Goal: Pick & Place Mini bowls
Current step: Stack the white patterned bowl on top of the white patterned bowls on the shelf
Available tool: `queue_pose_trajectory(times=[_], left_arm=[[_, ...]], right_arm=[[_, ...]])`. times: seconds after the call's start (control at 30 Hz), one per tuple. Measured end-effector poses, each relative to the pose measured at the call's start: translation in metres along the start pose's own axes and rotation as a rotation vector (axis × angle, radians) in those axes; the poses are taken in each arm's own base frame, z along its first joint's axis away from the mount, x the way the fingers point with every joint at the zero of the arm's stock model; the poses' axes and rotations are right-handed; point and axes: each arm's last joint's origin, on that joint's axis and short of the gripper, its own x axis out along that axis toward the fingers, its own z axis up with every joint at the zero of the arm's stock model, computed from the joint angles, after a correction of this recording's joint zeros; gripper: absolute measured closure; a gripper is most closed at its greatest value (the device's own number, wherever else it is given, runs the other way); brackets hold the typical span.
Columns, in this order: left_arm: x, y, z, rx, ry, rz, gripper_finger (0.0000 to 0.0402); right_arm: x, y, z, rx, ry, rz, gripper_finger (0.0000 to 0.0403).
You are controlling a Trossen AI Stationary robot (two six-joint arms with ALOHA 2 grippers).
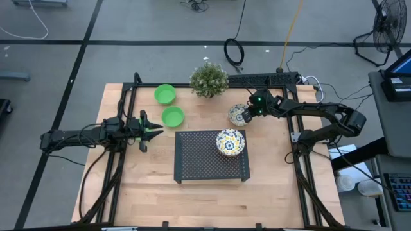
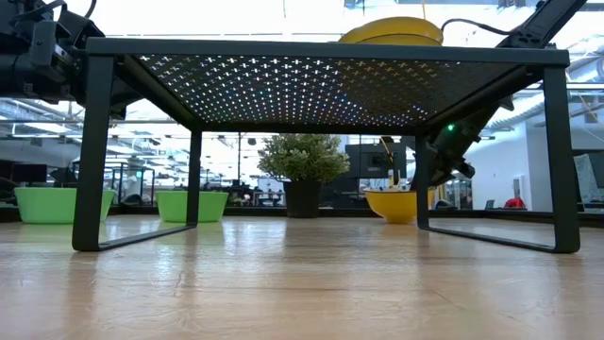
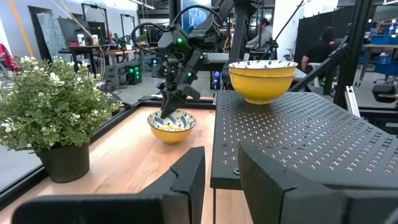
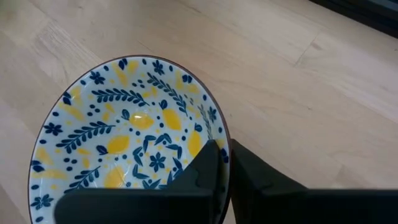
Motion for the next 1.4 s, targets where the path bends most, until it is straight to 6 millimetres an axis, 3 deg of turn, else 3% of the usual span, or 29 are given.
queue_pose_trajectory(times=[1.4], left_arm=[[0.000, 0.000, 0.000, 0.000, 0.000, 0.000, 0.0302]], right_arm=[[-0.004, 0.006, 0.014, -0.054, -0.143, 0.108, 0.0393]])
